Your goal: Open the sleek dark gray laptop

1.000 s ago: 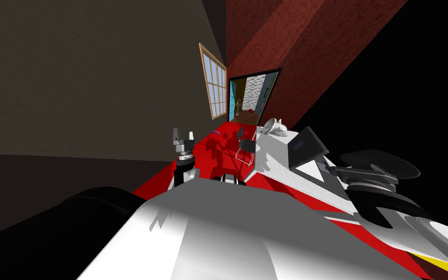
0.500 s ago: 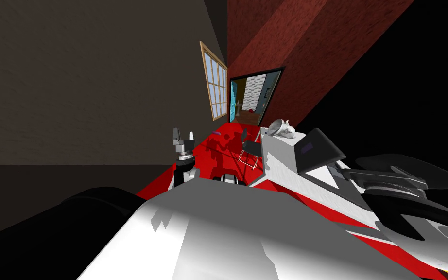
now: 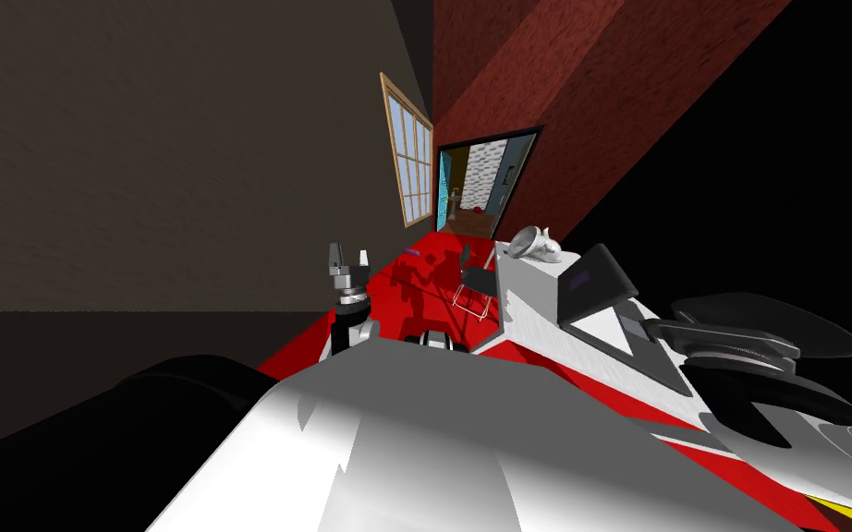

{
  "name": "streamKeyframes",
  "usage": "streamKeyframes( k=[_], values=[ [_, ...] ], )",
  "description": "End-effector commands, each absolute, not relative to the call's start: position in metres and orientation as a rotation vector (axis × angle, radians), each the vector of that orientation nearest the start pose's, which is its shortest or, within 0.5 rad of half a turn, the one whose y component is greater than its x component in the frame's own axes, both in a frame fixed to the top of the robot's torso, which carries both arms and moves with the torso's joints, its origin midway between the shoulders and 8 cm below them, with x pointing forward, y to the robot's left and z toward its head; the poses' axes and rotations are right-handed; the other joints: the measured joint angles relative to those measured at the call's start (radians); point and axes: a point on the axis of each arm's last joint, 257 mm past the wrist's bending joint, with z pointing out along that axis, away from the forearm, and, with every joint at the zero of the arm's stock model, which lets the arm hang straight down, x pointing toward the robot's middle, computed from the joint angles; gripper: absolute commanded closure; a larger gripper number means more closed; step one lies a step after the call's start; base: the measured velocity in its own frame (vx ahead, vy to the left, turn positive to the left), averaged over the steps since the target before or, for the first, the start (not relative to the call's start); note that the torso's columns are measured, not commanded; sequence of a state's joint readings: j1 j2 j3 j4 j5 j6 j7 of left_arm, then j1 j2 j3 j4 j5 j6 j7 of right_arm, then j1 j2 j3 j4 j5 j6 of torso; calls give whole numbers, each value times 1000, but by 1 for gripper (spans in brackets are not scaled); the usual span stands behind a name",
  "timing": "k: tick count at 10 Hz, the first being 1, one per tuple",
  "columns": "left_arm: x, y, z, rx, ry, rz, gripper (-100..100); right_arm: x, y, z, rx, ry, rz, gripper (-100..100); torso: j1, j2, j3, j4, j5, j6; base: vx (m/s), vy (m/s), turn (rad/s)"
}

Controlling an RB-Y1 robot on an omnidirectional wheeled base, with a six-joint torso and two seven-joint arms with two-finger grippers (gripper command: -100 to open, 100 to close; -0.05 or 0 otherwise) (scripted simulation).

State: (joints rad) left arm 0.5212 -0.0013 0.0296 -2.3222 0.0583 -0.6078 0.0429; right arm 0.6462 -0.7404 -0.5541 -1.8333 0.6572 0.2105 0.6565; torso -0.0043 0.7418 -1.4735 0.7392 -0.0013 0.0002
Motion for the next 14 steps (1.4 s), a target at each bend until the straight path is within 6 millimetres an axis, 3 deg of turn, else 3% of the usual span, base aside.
streamKeyframes(
  k=[1, 6, 7, 9, 14],
  values=[
    [311, 292, 56, -594, 472, -1368, 0, 311, -681, -111, 30, 1652, -932, 100, 2, -1, -1, 0, 0, 0, -101, -113, -8],
    [311, 292, 56, -594, 472, -1369, 0, 321, -679, -121, 133, 1625, -834, 100, 5, -3, -2, -1, 2, 0, -82, -68, -4],
    [311, 292, 56, -595, 472, -1369, 0, 314, -683, -114, 100, 1634, -877, -100, 7, -6, -3, -2, 2, 0, 101, 99, -11],
    [311, 292, 56, -595, 472, -1369, 0, 307, -689, -108, 65, 1647, -927, -100, 13, -12, -8, -4, 4, -1, 128, 168, -17],
    [311, 292, 56, -595, 472, -1368, 0, 288, -701, -89, -44, 1681, -1064, -100, 4, -3, -2, -1, 1, -2, 149, 150, -17]
  ],
)
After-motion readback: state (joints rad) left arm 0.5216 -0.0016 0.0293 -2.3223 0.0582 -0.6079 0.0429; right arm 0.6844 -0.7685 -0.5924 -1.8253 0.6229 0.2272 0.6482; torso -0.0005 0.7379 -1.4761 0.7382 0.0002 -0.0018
